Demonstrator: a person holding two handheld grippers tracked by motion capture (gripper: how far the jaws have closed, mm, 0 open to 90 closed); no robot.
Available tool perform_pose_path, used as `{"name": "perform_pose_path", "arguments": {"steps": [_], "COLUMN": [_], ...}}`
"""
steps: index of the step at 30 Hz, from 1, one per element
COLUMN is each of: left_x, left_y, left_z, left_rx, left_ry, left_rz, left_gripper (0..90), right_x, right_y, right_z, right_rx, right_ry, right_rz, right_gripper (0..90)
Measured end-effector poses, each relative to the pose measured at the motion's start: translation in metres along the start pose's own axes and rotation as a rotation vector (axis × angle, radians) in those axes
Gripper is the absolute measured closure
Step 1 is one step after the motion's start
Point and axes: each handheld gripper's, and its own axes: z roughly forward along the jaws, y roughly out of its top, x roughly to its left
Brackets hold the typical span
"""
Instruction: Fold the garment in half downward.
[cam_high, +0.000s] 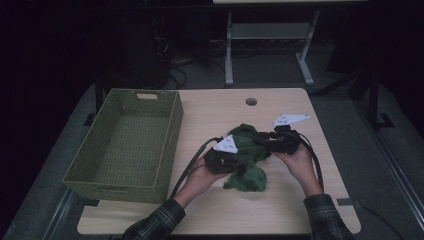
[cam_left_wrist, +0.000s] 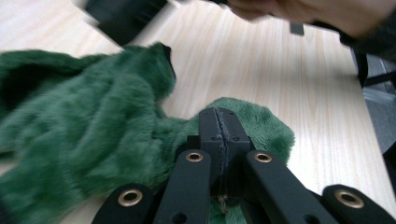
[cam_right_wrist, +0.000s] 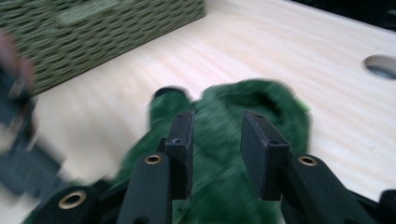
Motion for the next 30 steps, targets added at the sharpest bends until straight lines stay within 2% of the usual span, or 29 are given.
{"name": "perform_pose_path", "arguments": {"steps": [1,4,6,8,10,13,15,18,20,22,26,30], "left_x": [0.0,0.0,-0.001,-0.001,0.0,0.001,0.002,0.002,0.002,0.002,0.003,0.004], "left_y": [-0.002,-0.008,-0.011,-0.014,-0.017,-0.02,-0.022,-0.023,-0.023,-0.023,-0.024,-0.025], "left_z": [0.004,0.013,0.018,0.021,0.024,0.026,0.028,0.029,0.029,0.029,0.03,0.031], "left_rx": [0.016,0.042,0.06,0.07,0.084,0.088,0.091,0.098,0.099,0.101,0.099,0.102], "left_ry": [-0.002,-0.014,-0.018,-0.015,-0.014,-0.015,-0.015,-0.012,-0.01,-0.009,-0.012,-0.014], "left_rz": [0.007,-0.003,-0.004,-0.006,-0.007,-0.02,-0.025,-0.023,-0.023,-0.021,-0.033,-0.033], "left_gripper": [89.7,89.7,89.7,89.7,89.7,89.8,89.8,89.8,89.9,89.9,90.0,90.0], "right_x": [-0.004,-0.017,-0.024,-0.03,-0.038,-0.043,-0.047,-0.049,-0.048,-0.049,-0.05,-0.051], "right_y": [0.002,0.008,0.011,0.012,0.015,0.015,0.015,0.017,0.018,0.018,0.018,0.02], "right_z": [0.003,0.016,0.024,0.031,0.041,0.05,0.057,0.069,0.075,0.084,0.086,0.08], "right_rx": [0.001,0.017,0.031,0.023,0.051,0.034,0.069,0.078,0.081,0.125,0.123,0.111], "right_ry": [-0.011,-0.035,-0.034,-0.048,-0.047,-0.071,-0.065,-0.051,-0.078,-0.078,-0.08,-0.059], "right_rz": [0.001,0.008,0.028,0.039,0.053,0.048,0.061,0.059,0.032,0.046,0.055,0.065], "right_gripper": [64.1,63.3,62.6,62.4,61.7,61.5,59.7,60.5,63.4,66.8,85.1,87.7]}}
